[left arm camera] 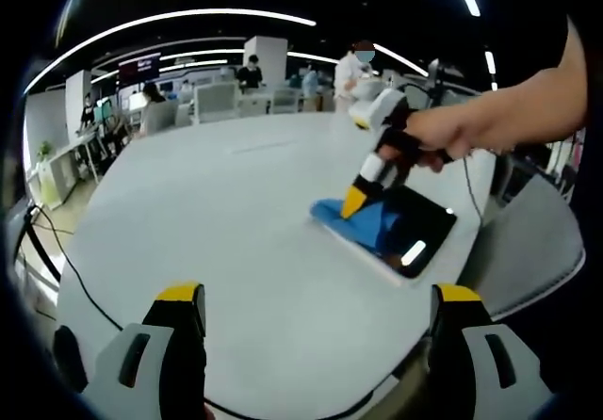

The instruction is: Wipe the mirror surface with the cleaning cloth until all visible marks leave the cleaned area.

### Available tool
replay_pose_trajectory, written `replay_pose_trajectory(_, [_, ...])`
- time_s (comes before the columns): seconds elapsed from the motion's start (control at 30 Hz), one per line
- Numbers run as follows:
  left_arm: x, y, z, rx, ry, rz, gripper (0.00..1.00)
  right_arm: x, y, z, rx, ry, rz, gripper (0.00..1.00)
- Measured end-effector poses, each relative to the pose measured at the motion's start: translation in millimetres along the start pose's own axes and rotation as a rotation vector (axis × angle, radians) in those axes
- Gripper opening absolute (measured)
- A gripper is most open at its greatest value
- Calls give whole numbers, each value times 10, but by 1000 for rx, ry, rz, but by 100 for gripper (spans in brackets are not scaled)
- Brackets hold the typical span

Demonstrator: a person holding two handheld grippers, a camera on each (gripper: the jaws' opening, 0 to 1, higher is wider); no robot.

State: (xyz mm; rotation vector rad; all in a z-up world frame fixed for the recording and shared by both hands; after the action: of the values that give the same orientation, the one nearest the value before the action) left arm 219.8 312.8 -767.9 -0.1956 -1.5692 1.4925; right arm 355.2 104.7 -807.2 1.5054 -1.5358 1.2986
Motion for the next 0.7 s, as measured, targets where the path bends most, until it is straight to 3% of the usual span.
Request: replay_pose_trajectory(0.7, [-19, -21, 9, -9, 4, -6, 99, 0, -11, 6, 6, -9, 17, 0])
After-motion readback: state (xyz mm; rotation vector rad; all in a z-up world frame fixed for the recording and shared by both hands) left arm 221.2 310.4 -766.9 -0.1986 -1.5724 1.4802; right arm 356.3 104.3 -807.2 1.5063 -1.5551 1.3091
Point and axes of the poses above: the point that each gripper's makers call its tool centre point, and the gripper's own axes: x roughly backward along the fingers, z roughly to its right, y roughly out of its underside, the point moved 7 cm from there along x, roughly backward along the fingers, and after that the axes turned 8 degrees about y, right-handed, at the moved point
